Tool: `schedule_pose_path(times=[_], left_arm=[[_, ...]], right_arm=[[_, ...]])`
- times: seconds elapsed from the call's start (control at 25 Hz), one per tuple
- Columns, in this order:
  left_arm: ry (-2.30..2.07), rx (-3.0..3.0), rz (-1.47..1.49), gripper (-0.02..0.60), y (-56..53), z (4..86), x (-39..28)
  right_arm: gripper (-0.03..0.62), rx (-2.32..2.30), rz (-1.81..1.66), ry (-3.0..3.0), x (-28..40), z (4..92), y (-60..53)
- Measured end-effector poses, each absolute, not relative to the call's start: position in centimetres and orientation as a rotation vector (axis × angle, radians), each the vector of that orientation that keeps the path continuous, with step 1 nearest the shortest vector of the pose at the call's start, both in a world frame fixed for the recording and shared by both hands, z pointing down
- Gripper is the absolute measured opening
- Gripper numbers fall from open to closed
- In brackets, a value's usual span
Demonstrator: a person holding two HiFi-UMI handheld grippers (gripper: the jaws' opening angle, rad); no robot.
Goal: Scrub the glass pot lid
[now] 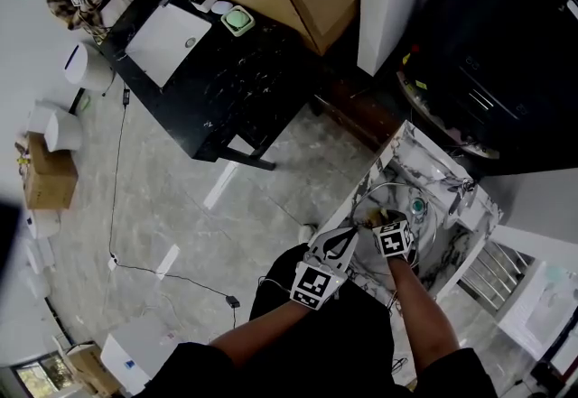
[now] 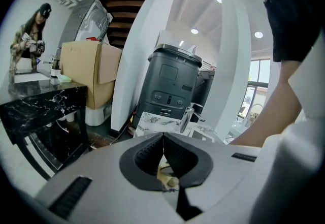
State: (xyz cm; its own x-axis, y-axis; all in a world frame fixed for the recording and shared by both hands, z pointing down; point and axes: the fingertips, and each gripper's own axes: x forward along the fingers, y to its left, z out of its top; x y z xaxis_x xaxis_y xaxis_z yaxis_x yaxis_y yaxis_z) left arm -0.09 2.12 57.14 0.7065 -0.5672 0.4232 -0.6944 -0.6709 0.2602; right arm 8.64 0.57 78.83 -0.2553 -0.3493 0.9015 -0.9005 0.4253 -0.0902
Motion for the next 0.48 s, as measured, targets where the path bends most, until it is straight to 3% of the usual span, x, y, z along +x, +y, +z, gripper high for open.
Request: schedule_pose_path(times=[0.48], left_arm=[[-0.937, 2.516, 0.456, 0.017, 2.3, 57.4, 1.3]], right_arm=[[0.060, 1.151, 0.787, -1.785, 11.8, 79.0, -0.6]])
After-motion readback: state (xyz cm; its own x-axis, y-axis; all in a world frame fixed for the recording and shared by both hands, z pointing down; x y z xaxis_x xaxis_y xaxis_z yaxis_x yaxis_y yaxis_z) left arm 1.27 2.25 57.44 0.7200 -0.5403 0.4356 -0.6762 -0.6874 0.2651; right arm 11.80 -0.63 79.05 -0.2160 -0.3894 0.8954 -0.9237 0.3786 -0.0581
